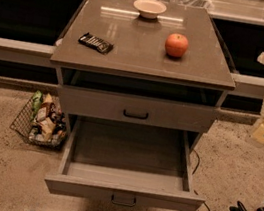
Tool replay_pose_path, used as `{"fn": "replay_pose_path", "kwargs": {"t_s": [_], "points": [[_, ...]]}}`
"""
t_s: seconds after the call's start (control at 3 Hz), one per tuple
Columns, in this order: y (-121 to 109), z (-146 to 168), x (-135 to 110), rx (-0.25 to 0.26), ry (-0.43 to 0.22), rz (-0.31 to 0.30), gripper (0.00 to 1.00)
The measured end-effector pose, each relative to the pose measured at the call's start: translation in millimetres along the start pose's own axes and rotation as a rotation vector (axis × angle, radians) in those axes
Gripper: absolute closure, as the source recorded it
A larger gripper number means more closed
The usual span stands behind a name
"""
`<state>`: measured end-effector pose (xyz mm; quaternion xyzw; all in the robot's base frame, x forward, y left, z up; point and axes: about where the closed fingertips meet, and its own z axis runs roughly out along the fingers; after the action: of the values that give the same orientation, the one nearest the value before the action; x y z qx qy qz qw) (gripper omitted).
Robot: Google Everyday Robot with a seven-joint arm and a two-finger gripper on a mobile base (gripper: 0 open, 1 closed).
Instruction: Place rxbar chocolate into middle drawer
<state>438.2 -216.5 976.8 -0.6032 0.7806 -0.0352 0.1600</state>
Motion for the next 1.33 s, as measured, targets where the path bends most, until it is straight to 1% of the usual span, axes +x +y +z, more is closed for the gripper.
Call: {"fn": "replay_pose_path", "kwargs": {"t_s": [0.33,0.67,1.0,1.33], "points": [[0,0,0,0.000,0.000,0.000,0.00],[-27,14,-18,0.051,-0.086,0.012,0.00],[-30,16,-21,0.061,-0.098,0.011,0.00],[-69,35,-52,0.092,-0.203,-0.021,0.00]]}}
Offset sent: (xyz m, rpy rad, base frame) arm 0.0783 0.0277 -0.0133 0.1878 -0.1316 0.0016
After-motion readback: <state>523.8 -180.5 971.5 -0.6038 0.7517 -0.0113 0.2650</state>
